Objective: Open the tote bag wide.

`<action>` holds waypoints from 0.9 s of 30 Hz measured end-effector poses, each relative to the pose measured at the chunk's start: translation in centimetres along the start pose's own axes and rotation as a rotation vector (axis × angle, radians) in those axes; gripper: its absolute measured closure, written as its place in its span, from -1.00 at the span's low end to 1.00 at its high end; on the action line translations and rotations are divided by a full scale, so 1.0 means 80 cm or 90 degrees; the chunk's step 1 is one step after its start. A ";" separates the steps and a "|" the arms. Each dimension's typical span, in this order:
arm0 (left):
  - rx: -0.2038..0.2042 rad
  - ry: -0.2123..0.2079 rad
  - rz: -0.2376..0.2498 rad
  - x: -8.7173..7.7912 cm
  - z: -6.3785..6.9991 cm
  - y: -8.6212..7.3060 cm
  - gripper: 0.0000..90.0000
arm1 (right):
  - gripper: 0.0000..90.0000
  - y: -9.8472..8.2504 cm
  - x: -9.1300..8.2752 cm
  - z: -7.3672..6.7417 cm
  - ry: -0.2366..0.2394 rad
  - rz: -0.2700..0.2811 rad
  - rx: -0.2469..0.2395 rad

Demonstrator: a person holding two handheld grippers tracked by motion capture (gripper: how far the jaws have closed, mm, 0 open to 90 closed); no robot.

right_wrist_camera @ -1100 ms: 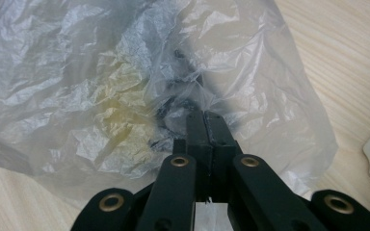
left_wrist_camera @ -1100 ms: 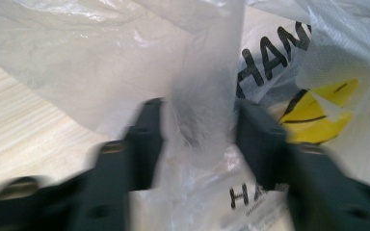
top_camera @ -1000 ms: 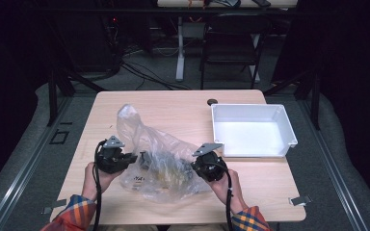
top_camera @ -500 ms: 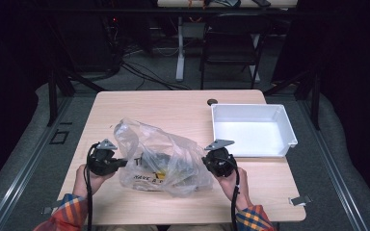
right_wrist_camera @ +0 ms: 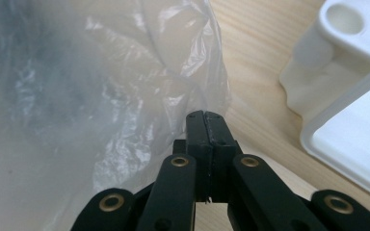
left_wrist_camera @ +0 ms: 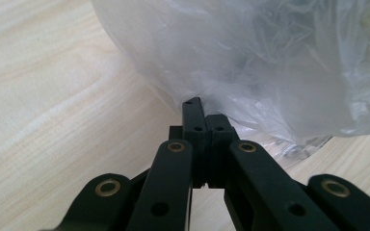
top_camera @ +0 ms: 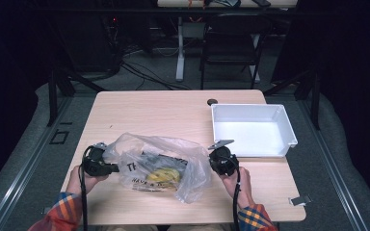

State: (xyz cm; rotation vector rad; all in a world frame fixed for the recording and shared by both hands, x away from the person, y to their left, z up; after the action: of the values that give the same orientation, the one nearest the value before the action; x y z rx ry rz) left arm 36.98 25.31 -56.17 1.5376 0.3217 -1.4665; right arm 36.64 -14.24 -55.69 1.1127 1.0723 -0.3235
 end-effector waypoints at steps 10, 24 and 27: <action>0.004 -0.005 -0.055 0.010 -0.006 -0.004 0.99 | 1.00 -0.007 0.016 0.001 -0.024 -0.061 -0.012; -0.016 -0.025 -0.008 -0.057 0.007 -0.005 -0.43 | 0.05 -0.003 -0.042 -0.001 0.033 -0.009 0.007; -0.017 -0.017 0.001 -0.069 0.007 -0.004 -0.50 | -0.12 -0.003 -0.053 0.000 0.042 0.000 0.010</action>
State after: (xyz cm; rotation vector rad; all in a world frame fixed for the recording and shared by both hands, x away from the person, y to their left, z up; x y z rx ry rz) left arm 35.02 27.29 -51.35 1.4948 0.3220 -1.4747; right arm 34.35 -15.54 -52.31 1.1435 1.1304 -0.2969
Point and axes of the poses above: each handheld gripper's, and its own axes: x roughly forward along the jaws, y roughly out of its top, z roughly to its right, the point moved 3 cm from there along x, roughly forward along the jaws, and after that the axes turned 2 degrees about -z, right-handed, at the moved point
